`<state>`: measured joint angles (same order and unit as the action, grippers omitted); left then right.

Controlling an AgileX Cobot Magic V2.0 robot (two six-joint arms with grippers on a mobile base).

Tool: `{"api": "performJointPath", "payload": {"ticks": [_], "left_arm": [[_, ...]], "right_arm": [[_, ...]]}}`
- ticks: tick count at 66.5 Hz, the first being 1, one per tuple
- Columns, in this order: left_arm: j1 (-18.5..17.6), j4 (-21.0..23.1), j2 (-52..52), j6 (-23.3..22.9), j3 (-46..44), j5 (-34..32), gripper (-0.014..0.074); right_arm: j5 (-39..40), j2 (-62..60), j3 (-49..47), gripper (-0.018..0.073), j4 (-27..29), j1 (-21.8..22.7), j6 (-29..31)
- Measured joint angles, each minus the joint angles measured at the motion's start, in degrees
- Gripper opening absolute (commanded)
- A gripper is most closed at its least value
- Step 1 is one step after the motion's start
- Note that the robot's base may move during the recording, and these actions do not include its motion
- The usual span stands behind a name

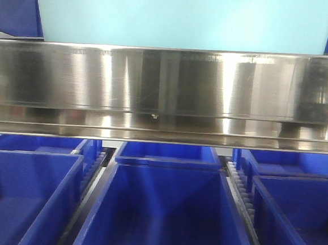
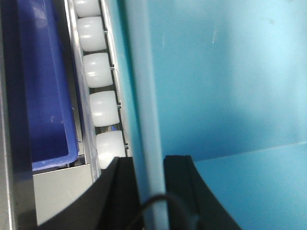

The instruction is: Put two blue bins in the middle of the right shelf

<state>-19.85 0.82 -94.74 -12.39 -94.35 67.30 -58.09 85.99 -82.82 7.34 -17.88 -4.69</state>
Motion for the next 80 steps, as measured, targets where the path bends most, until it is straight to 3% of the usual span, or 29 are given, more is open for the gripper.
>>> {"api": "performJointPath", "payload": {"ticks": [21, 52, 80], "left_arm": [[0.0, 1.4, 2.2, -0.3, 0.3, -0.6, -0.0111], [0.0, 1.9, 10.1, -0.7, -8.1, -5.3, -0.0111], [0.0, 1.4, 10.2, -0.7, -11.6, -4.5, -0.0111]], "right_arm": [[-0.8, -1.8, -0.4, -0.0154, 0.0, 0.0, -0.5], [-3.9, -4.1, -19.6, -0.0154, -0.6, 0.1, -0.4], [-4.6, -4.4, -20.4, -0.0154, -0.4, 0.1, -0.4]]}}
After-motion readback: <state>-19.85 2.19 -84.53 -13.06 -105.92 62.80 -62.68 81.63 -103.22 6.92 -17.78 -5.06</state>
